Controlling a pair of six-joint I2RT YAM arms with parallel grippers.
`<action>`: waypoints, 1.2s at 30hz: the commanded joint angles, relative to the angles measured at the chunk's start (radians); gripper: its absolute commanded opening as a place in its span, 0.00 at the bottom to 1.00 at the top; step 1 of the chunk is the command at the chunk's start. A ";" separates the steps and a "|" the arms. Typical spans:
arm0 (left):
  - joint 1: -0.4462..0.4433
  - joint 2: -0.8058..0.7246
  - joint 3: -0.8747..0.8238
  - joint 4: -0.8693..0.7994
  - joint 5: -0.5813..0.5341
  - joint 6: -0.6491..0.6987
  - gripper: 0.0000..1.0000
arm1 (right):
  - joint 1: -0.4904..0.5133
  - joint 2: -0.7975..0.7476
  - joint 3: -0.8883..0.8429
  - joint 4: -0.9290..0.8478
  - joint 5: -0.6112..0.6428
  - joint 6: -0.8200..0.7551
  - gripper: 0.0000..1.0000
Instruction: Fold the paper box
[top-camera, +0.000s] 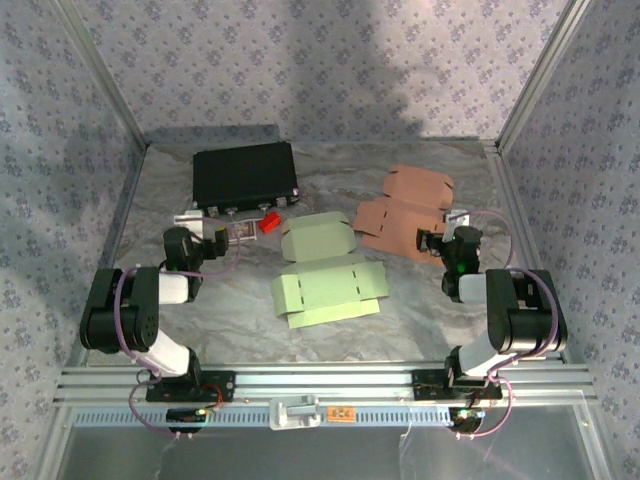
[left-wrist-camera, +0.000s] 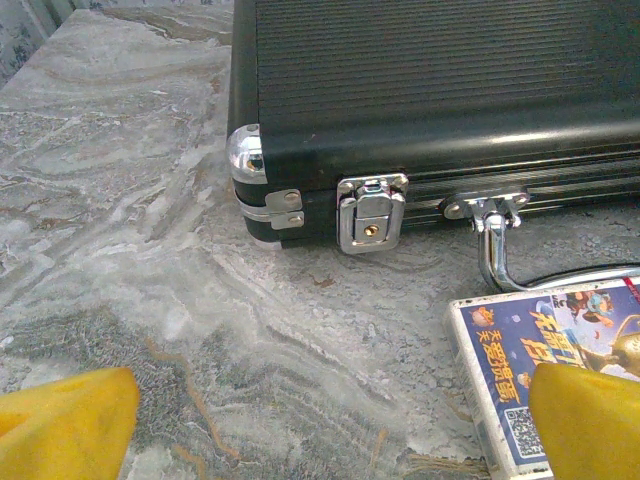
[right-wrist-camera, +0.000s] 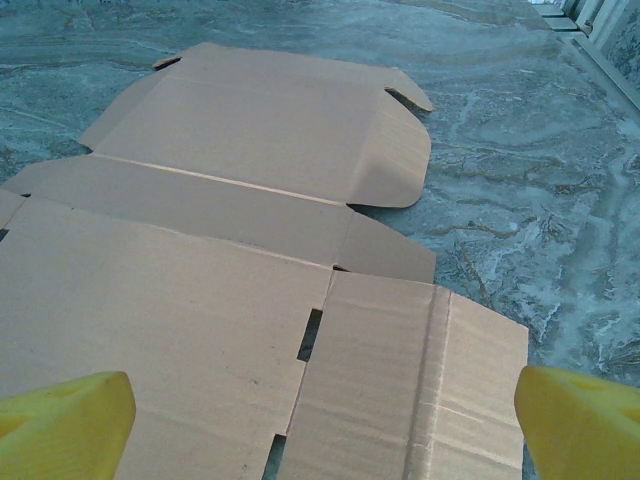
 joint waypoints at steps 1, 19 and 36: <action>0.006 -0.005 0.023 0.008 0.015 -0.012 1.00 | 0.014 -0.019 0.014 0.004 0.038 -0.018 0.99; -0.140 -0.420 0.794 -1.360 -0.469 -0.751 1.00 | 0.257 -0.413 0.857 -0.710 0.511 0.106 0.99; -0.392 -0.499 0.778 -1.633 0.052 -0.832 0.75 | 0.102 -0.338 1.293 -1.728 -0.165 0.760 0.85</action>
